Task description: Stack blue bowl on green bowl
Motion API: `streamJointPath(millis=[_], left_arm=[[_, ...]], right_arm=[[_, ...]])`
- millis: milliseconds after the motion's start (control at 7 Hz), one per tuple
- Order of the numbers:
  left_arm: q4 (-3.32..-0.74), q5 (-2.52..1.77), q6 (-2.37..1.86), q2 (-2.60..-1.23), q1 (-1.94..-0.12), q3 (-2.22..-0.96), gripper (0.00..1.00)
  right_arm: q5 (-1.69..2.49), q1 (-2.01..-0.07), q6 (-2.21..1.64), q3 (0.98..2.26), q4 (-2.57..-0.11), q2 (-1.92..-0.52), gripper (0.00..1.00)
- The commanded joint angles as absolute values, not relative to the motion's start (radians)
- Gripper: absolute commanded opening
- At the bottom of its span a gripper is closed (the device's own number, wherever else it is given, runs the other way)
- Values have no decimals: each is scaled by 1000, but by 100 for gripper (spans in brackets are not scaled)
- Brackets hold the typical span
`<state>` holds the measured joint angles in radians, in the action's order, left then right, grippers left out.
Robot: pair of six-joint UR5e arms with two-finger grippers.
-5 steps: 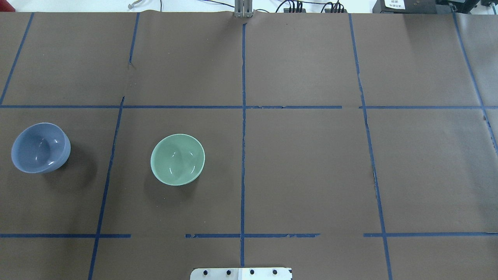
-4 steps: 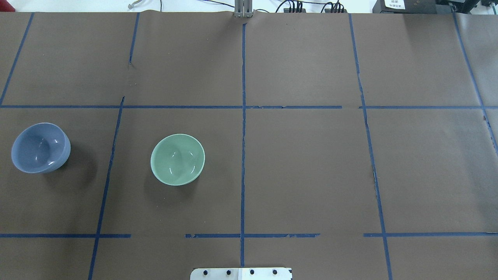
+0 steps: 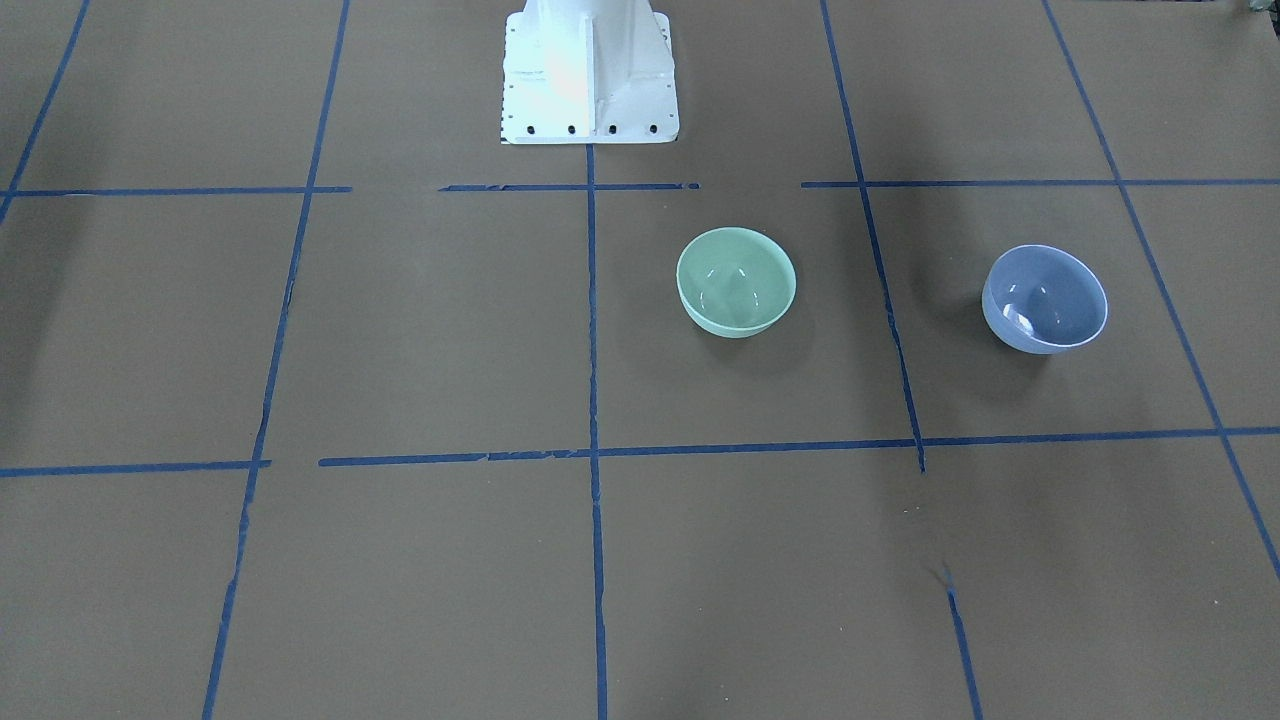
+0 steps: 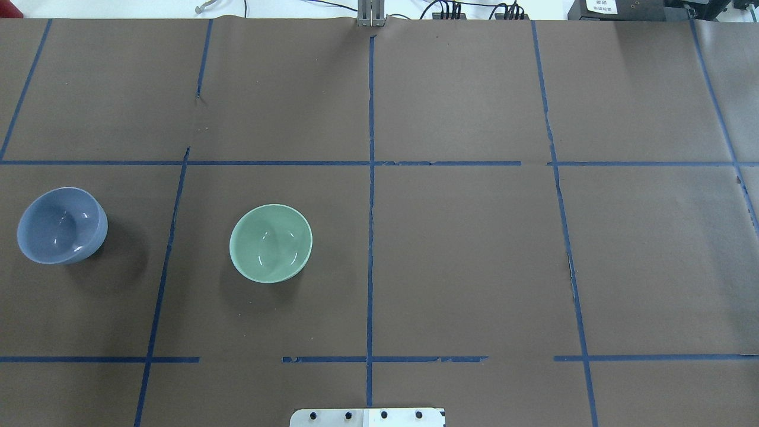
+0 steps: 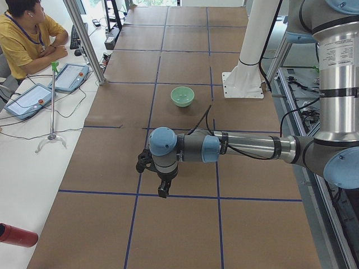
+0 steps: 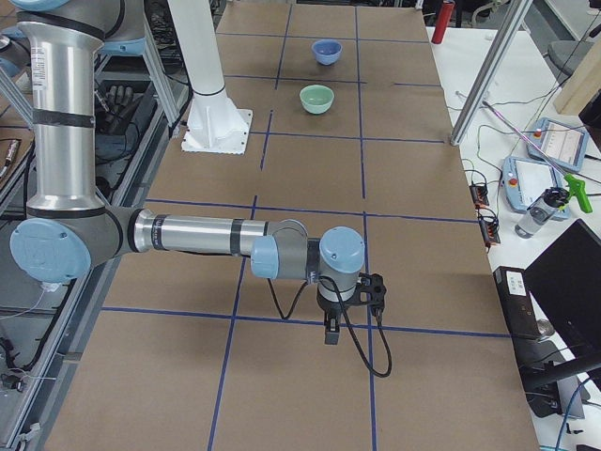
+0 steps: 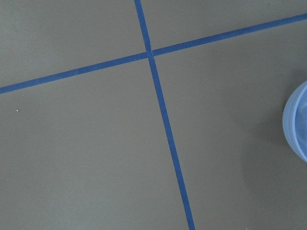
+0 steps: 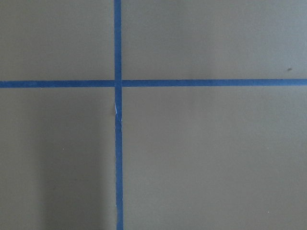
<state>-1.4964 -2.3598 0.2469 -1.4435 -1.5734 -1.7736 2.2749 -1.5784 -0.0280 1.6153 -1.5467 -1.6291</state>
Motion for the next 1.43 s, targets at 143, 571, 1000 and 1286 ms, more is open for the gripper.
streamJointPath(millis=[143, 571, 1000, 1286], left_arm=[[-1515, -2368, 212, -1471, -1524, -1790, 100], [-1830, -2333, -279, -1448, -1331, -1773, 100], [-2116, -2257, -688, -1448, -1082, -1711, 100], [-2213, -2193, -811, -1448, -1007, -1672, 90]], right_arm=[[2275, -1578, -28, 1615, -1548, -1629, 100], [2276, -1578, -28, 1615, -1546, -1629, 100], [2275, -1578, -28, 1615, -1546, -1629, 100], [2275, -1578, -28, 1615, -1546, -1629, 100]])
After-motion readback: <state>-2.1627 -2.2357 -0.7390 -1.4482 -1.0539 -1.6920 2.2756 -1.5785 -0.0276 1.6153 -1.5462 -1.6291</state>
